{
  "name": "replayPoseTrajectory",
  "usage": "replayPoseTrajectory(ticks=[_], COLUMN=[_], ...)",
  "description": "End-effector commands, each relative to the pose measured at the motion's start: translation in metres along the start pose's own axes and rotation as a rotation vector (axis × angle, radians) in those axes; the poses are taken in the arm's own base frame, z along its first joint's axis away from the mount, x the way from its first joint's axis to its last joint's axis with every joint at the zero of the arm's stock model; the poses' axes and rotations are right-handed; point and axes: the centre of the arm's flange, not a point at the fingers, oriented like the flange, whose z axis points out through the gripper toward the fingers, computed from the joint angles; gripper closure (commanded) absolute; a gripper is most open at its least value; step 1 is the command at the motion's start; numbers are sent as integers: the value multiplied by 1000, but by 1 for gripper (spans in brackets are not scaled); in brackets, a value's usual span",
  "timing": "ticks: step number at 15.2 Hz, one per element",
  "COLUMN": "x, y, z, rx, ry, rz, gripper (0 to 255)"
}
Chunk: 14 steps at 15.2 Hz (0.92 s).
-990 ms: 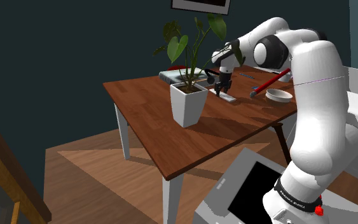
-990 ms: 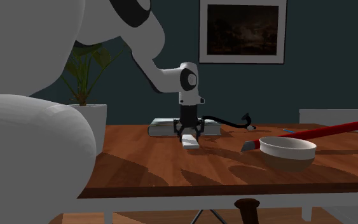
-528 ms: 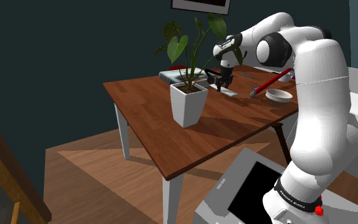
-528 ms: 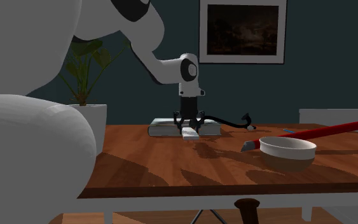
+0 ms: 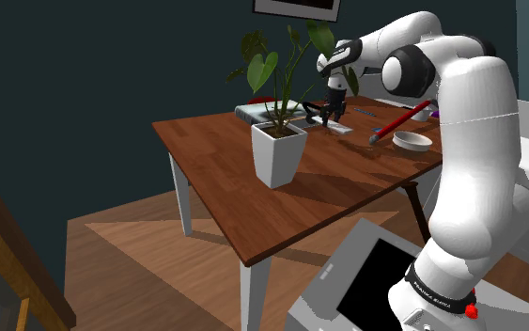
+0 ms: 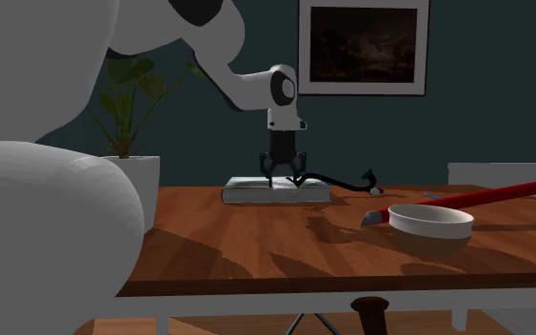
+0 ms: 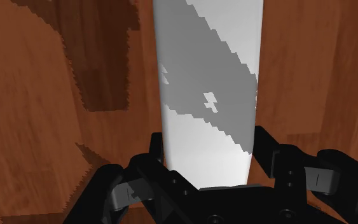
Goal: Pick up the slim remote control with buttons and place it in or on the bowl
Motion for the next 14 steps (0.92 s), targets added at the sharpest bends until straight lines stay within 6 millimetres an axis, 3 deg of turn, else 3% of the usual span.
replayPoseTrajectory(ticks=[1, 10, 14], x=[-1, -1, -35], y=[0, 1, 41], z=[-11, -55, -55], rx=[0, 0, 0], ry=[0, 0, 0], rz=[0, 0, 0], gripper=[255, 255, 255])
